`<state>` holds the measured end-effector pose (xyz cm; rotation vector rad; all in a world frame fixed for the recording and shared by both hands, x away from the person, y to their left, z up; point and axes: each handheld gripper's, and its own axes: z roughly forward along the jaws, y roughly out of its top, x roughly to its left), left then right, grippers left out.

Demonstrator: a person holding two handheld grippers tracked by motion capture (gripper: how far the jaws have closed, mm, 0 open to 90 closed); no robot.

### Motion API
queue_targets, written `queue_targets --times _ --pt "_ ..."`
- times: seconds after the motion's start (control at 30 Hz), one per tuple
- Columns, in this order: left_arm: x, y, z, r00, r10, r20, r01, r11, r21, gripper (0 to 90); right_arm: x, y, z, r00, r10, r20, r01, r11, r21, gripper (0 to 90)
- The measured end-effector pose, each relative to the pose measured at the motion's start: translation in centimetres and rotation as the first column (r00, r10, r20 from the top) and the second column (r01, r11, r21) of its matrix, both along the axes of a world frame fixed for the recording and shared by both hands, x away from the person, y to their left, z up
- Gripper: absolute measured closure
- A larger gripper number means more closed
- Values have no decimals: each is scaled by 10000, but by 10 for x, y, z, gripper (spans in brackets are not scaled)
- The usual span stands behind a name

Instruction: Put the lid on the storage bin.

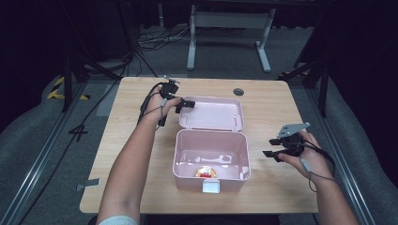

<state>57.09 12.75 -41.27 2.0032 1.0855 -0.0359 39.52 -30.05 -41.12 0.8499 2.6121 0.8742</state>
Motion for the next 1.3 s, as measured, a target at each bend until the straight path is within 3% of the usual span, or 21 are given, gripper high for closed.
queue_targets --times 0.17,0.27,0.6,0.8,0.93,1.0,1.03,1.07,1.13,1.17,1.3 --pt "0 0 0 9988 -62 -486 43 9992 -400 457 -2 -1 -1 10000 -24 -8 24 10000 -6 446" --pt "-1 -1 3 9995 -25 -324 19 9998 -185 506 -2 0 -1 10000 26 0 -26 10000 -2 444" --pt "-4 1 15 9994 340 -56 -341 9992 -204 613 -1 1 -2 10000 76 33 -76 10000 4 442" --pt "-7 1 28 9973 389 629 -380 9991 -162 640 -1 2 -1 10000 87 36 -87 10000 -18 442" --pt "-12 3 38 9910 535 1228 -490 9980 -389 671 -1 2 -1 9999 105 62 -105 9999 -23 442" --pt "-13 3 41 9895 561 1334 -511 9979 -403 680 -1 2 -1 9999 107 60 -107 9999 -43 442" --pt "-16 3 46 9851 620 1605 -555 9975 -447 683 -1 3 -1 9999 112 48 -111 9999 -38 442" --pt "-16 3 46 9851 620 1605 -555 9975 -447 688 -1 3 -1 9999 112 48 -111 9999 -38 442" --pt "-21 4 54 9751 629 2125 -537 9974 -490 695 -1 3 -1 9999 91 51 -91 9999 -54 442" --pt "-21 4 54 9751 629 2125 -537 9974 -490 698 -1 3 -1 9999 91 51 -91 9999 -54 442" --pt "-30 6 64 9592 812 2709 -625 9951 -768 719 -1 4 -1 9999 116 48 -116 9999 -56 442"
